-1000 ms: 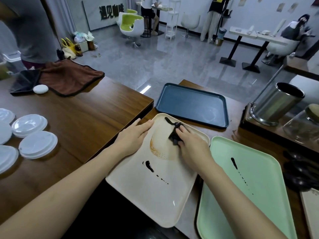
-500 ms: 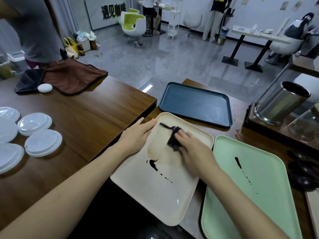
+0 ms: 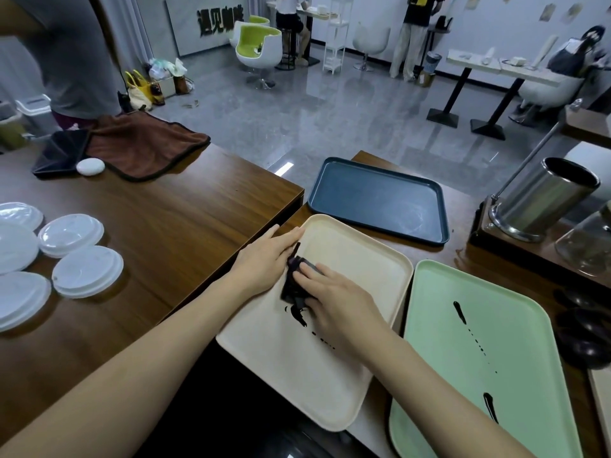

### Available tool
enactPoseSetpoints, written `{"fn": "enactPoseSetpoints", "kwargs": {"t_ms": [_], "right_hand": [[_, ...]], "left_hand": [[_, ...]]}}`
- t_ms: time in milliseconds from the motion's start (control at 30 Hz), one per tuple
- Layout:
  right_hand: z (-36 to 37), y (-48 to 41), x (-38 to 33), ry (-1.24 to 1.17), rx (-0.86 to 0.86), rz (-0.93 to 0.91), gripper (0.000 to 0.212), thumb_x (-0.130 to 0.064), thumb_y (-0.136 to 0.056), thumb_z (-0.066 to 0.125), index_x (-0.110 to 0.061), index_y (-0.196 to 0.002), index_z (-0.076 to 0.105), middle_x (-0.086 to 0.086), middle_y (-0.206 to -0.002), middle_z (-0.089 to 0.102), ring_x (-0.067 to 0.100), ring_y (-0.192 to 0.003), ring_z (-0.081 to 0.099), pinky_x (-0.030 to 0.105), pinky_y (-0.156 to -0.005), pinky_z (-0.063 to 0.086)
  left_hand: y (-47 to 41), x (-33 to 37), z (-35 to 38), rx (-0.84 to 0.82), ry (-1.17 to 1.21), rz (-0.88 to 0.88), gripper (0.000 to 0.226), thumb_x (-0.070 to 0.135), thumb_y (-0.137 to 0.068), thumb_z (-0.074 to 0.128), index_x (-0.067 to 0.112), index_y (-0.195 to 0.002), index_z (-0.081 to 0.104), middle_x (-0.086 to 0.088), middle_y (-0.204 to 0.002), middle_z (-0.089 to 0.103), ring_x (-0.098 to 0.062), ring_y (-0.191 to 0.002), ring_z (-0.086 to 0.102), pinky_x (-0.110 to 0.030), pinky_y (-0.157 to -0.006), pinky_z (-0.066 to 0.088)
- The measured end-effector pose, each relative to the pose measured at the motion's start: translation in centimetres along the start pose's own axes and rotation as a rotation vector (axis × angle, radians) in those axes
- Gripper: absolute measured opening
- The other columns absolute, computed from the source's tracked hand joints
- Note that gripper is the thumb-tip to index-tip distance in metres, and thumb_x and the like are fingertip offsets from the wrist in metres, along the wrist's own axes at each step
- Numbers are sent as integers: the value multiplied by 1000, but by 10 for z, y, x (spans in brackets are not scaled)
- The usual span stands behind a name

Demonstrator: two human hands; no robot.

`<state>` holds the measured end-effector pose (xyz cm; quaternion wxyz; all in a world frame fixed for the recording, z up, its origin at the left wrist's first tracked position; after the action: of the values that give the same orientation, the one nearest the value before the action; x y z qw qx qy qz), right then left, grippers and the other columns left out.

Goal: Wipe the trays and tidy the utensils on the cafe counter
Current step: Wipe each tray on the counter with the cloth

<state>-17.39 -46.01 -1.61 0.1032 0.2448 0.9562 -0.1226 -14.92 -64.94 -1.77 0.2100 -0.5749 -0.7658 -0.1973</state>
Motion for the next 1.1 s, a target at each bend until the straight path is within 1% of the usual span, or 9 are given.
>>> {"fn": "enactPoseSetpoints", "kwargs": {"t_ms": [167, 300, 433, 633, 733, 800, 900, 1000, 1100], "right_hand": [[1, -44, 24, 46, 53, 117, 35, -21, -97, 50, -30, -130, 52, -12, -132, 51, 19, -114, 52, 38, -77, 55], [2, -68, 43, 89, 67, 198, 35, -19, -97, 48, -27, -131, 52, -12, -128, 51, 19, -118, 52, 36, -80, 54], [-1, -50, 23, 70, 63, 112, 39, -16, -92, 50, -27, -129, 53, -13, -132, 50, 17, -116, 50, 34, -87, 52], [-2, 6, 2, 12, -43, -35, 41, -23, -96, 47, -29, -136, 52, -16, -147, 46, 17, -128, 46, 33, -95, 51], [-21, 22, 33, -16, 15, 130, 44, -17, -97, 52, -29, -138, 53, -17, -145, 46, 16, -128, 48, 30, -87, 50], [-30, 24, 56, 17, 33, 309, 43, -15, -98, 49, -31, -138, 51, -20, -143, 43, 12, -125, 44, 26, -76, 41], [-23, 14, 58, 133, 100, 370, 34, -12, -93, 48, -25, -124, 54, -15, -135, 47, 18, -124, 47, 29, -75, 43], [3, 7, 21, 131, 69, 252, 42, -13, -85, 53, -20, -127, 56, -5, -140, 51, 23, -130, 47, 35, -96, 48], [17, 19, -22, 46, 20, 49, 46, -23, -86, 48, -18, -130, 61, -1, -141, 57, 26, -127, 53, 36, -100, 51]], "left_hand": [[-3, -6, 2, -14, -40, 3, 51, 33, -110, 30, 49, -158, 19, 1, -167, 24, -20, -153, 25, -44, -108, 38], [-7, -11, 6, 3, -83, -23, 54, 36, -110, 29, 46, -160, 10, 2, -168, 22, -22, -149, 34, -44, -105, 40], [-8, -10, 8, 33, -69, -28, 53, 37, -110, 29, 45, -160, 14, 2, -168, 24, -21, -148, 35, -43, -106, 40], [-7, -12, 9, 27, -42, -32, 50, 41, -109, 29, 50, -158, 18, 2, -168, 23, -23, -148, 36, -47, -111, 38], [-9, -15, 10, 8, -40, -37, 49, 46, -107, 25, 53, -156, 19, 7, -168, 22, -17, -152, 27, -51, -113, 36], [-9, -14, 12, 4, -44, -43, 50, 47, -107, 23, 53, -156, 18, 8, -168, 22, -16, -153, 23, -52, -113, 35], [-9, -11, 12, 20, -60, -51, 51, 43, -107, 24, 51, -157, 19, 6, -168, 23, -18, -153, 25, -51, -112, 38], [-11, -16, 14, 33, -51, -46, 51, 42, -106, 27, 54, -155, 19, 5, -167, 26, -22, -150, 33, -49, -109, 41], [-13, -17, 14, 43, -65, -35, 52, 37, -108, 30, 51, -156, 20, 2, -167, 26, -26, -145, 40, -46, -106, 43]]}}
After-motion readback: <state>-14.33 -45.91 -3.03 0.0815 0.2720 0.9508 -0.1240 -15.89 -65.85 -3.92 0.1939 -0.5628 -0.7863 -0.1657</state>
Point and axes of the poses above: each hand's wrist, its own y-axis away from the middle knuckle, its own z-axis out of the palm, x = y × z, the point moved 1 cm from there along -y, towards the middle knuckle
